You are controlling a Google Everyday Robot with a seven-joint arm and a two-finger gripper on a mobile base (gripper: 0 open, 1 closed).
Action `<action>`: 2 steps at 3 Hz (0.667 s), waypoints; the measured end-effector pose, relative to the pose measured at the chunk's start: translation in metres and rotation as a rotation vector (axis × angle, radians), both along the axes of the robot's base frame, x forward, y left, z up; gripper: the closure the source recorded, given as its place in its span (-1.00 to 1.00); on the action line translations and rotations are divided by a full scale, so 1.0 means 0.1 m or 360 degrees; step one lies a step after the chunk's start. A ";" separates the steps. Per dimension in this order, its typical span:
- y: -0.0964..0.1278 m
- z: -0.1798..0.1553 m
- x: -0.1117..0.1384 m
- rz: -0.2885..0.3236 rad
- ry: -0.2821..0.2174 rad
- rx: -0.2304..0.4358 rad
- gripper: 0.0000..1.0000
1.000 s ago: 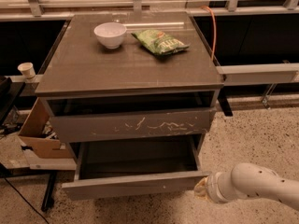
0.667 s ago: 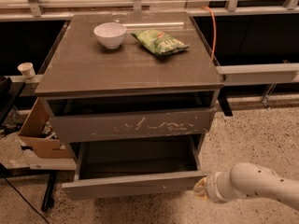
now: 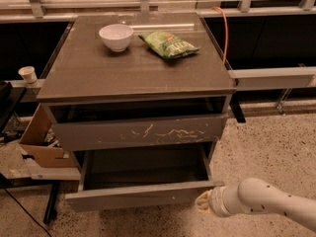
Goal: Close middle drawer
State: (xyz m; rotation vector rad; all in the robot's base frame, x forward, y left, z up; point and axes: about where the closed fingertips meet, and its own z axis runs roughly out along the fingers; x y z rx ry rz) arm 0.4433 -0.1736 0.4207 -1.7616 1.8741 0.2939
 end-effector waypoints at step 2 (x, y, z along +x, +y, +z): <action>0.31 -0.13 0.21 0.0070 -0.0158 0.0120 1.00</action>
Offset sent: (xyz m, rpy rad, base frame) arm 0.0319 0.0400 -0.0126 0.1056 -0.1496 0.0553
